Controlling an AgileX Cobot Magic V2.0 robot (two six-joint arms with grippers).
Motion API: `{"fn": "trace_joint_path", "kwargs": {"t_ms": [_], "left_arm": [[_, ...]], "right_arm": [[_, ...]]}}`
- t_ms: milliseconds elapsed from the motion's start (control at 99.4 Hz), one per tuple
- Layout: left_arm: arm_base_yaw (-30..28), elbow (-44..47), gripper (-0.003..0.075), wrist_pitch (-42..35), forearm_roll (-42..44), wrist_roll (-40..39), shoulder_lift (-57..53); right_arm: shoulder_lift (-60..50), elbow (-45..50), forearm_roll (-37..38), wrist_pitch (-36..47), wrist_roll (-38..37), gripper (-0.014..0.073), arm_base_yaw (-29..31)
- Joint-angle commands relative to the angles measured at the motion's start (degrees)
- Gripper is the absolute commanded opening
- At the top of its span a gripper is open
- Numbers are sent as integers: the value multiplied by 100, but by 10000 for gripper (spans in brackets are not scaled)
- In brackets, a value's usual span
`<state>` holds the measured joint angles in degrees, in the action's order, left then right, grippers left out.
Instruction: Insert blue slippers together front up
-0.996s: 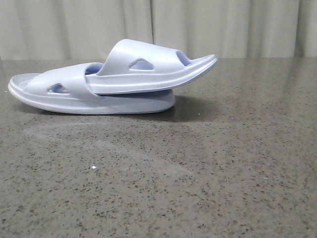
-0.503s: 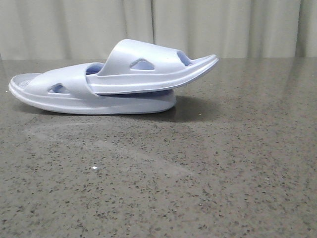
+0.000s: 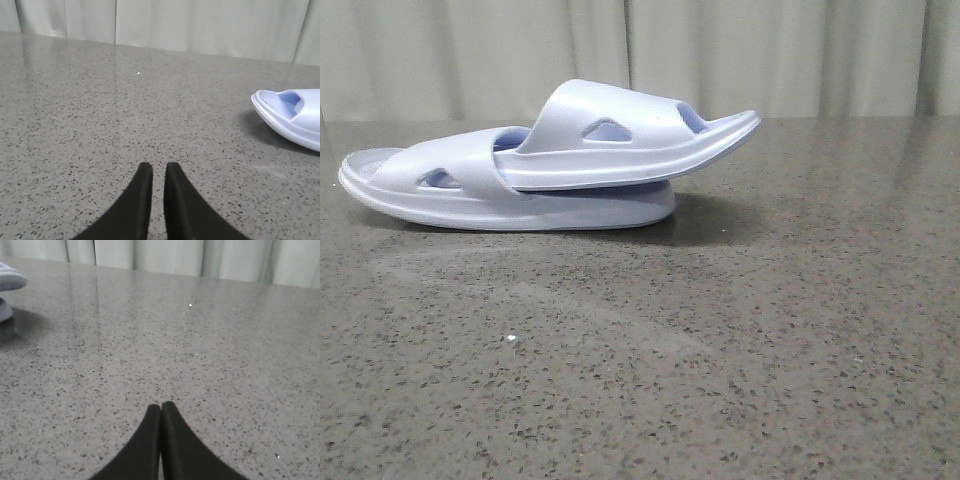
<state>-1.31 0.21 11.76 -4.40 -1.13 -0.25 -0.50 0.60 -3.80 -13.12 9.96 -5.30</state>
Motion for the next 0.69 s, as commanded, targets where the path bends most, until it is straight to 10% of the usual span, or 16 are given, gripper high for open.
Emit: {"fn": "trace_joint_path", "kwargs": {"t_ms": [0, 684], "left_arm": [[-4, 44, 15, -424, -17, -31, -164], [-4, 44, 15, -424, -17, -31, -164]], "right_arm": [[-100, 123, 97, 223, -11, -79, 52], [-100, 123, 97, -150, -11, -79, 52]]}}
